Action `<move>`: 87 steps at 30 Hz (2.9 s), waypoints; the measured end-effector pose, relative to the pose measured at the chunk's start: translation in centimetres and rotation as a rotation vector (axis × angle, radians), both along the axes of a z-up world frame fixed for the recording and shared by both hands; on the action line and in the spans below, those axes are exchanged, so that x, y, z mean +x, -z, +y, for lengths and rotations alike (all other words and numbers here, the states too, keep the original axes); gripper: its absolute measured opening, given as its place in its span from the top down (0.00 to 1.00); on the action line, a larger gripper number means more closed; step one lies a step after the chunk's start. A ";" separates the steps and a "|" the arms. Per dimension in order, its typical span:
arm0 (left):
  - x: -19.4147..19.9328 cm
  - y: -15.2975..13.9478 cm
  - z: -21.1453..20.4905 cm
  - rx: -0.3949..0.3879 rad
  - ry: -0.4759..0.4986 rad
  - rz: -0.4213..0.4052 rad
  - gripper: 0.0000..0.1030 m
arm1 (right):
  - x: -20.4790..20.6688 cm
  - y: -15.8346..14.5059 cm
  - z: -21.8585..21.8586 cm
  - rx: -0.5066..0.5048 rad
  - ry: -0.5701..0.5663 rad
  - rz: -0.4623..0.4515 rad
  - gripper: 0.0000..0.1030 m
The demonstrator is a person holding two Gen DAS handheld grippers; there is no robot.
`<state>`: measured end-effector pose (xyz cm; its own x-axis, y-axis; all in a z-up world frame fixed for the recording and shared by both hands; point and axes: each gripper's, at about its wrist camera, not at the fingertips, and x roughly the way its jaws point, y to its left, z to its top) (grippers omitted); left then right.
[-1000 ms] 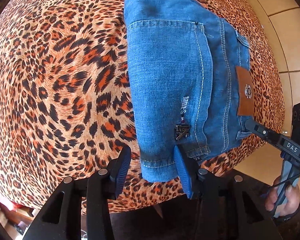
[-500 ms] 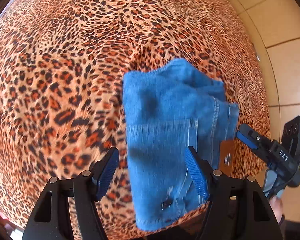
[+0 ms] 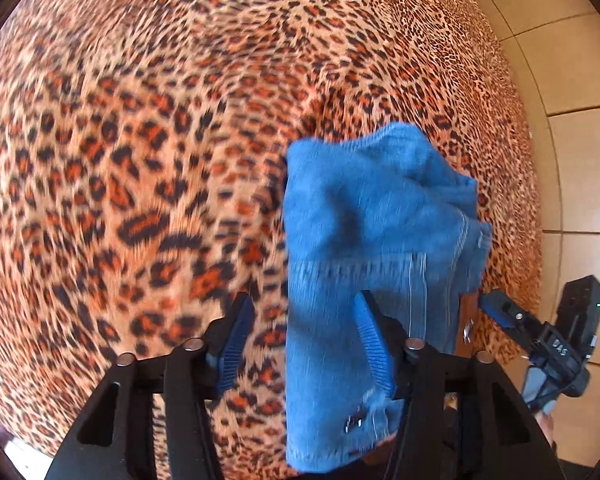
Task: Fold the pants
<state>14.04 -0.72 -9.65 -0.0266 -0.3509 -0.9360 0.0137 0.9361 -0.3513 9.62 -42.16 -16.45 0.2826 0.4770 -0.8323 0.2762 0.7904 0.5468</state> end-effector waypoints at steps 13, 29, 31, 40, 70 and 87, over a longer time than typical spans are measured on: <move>-1.2 0.5 -3.5 0.030 0.023 -0.033 0.42 | -0.7 0.0 6.0 0.008 -0.145 0.000 0.31; -1.8 -1.6 -3.0 0.078 0.016 -0.063 0.67 | 1.3 -2.7 10.9 -0.158 -0.253 -0.013 0.52; -1.3 -2.5 -2.3 0.059 -0.005 -0.081 0.67 | 2.2 -3.3 9.1 -0.135 -0.178 -0.039 0.46; 3.9 -1.5 -4.8 0.200 0.050 -0.084 0.60 | 8.5 -2.5 9.8 -0.152 -0.120 -0.018 0.34; 1.6 -3.5 -3.4 0.141 0.036 -0.065 0.65 | 4.5 -2.7 6.3 -0.074 -0.183 -0.041 0.54; -4.9 -5.1 -1.0 0.046 0.036 -0.120 0.68 | -4.5 -4.3 4.6 -0.103 -0.175 -0.109 0.39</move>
<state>9.15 -1.73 -4.52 0.0747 -0.3088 -0.9482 0.0865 0.9493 -0.3023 5.15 -37.61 -12.17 0.2940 0.4411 -0.8479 0.0735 0.8741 0.4802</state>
